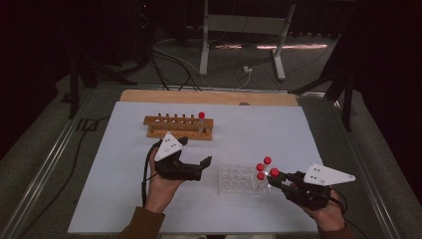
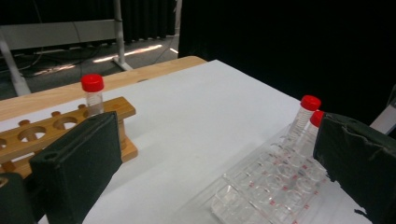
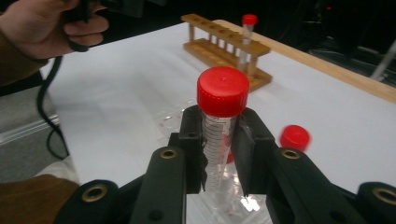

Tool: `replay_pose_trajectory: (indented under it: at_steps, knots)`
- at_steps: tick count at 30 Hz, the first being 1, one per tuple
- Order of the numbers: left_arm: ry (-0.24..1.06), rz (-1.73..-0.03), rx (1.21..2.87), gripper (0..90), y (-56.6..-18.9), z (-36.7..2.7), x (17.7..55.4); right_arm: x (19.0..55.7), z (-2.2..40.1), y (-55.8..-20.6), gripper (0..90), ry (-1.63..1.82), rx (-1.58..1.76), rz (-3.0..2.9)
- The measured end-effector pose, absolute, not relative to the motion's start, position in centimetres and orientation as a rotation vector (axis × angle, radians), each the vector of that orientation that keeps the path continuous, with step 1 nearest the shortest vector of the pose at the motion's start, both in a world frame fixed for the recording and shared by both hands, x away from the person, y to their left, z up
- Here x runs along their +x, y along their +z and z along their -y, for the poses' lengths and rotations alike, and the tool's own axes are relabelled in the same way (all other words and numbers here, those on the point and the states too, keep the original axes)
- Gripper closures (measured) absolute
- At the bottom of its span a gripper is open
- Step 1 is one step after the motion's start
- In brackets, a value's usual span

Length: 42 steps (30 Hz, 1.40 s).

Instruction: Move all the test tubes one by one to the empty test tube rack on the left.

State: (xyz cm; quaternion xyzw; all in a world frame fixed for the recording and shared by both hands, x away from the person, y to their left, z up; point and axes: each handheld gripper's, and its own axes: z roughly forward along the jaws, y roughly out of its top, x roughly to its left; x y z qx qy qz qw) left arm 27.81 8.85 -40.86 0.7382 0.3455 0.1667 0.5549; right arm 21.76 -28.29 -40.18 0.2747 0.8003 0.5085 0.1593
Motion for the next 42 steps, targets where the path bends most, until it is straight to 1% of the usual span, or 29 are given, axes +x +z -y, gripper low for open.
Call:
replay_pose_trajectory:
  at_steps: [8,12,15,16,19,22,25,26,27,28,31,32,33,35,36,38,39,42]
  knots:
    - [0.358,-0.769,1.758,3.8,-40.2,-7.8,27.1,21.9,27.2,-40.3,74.2,1.494,0.766,-2.316]
    - [0.323,-0.714,1.776,7.5,-39.6,-6.9,26.7,22.4,26.5,-40.5,74.2,1.518,0.777,-2.31]
    - [0.283,-0.678,1.782,8.2,-39.2,-6.2,26.6,23.0,25.7,-40.6,74.2,1.531,0.784,-2.315]
    - [0.265,-0.665,1.783,10.4,-39.1,-6.1,26.5,23.3,25.1,-40.5,74.2,1.53,0.777,-2.325]
    - [0.227,-0.629,1.775,12.3,-38.8,-5.5,26.4,23.6,24.5,-40.4,74.2,1.514,0.768,-2.335]
    - [0.204,-0.6,1.771,16.3,-38.5,-4.7,26.4,23.9,23.4,-40.4,74.2,1.499,0.754,-2.351]
    - [0.203,-0.559,1.79,17.6,-38.1,-3.6,26.2,24.1,22.9,-40.4,74.2,1.491,0.747,-2.357]
    - [0.207,-0.545,1.794,20.8,-38.0,-3.3,26.1,24.2,22.7,-40.4,74.2,1.492,0.745,-2.359]
    - [0.206,-0.53,1.798,30.7,-37.9,-3.0,26.1,24.5,22.2,-40.3,74.2,1.49,0.741,-2.364]
    - [0.196,-0.519,1.801,35.9,-37.9,-2.8,26.2,24.5,22.0,-40.3,74.3,1.487,0.742,-2.368]
    - [0.19,-0.488,1.826,48.7,-37.9,-2.1,26.3,24.7,21.4,-40.2,74.2,1.483,0.735,-2.377]
    - [0.189,-0.487,1.834,48.7,-38.0,-1.8,26.3,24.7,21.4,-40.2,74.2,1.483,0.735,-2.377]
    - [0.186,-0.479,1.844,54.3,-38.0,-1.6,26.3,24.8,21.1,-40.2,74.2,1.48,0.728,-2.384]
    - [0.193,-0.474,1.861,59.1,-38.2,-1.2,26.3,24.9,20.9,-40.2,74.2,1.482,0.723,-2.387]
    - [0.199,-0.473,1.867,59.1,-38.2,-1.1,26.3,24.9,20.9,-40.2,74.2,1.482,0.723,-2.387]
    - [0.199,-0.468,1.872,64.6,-38.3,-1.1,26.3,24.9,20.7,-40.2,74.3,1.483,0.722,-2.388]
    - [0.198,-0.467,1.87,69.0,-38.3,-1.1,26.3,24.9,20.7,-40.1,74.2,1.487,0.724,-2.389]
    - [0.199,-0.468,1.862,70.8,-38.3,-1.2,26.3,24.9,20.8,-40.1,74.2,1.486,0.723,-2.389]
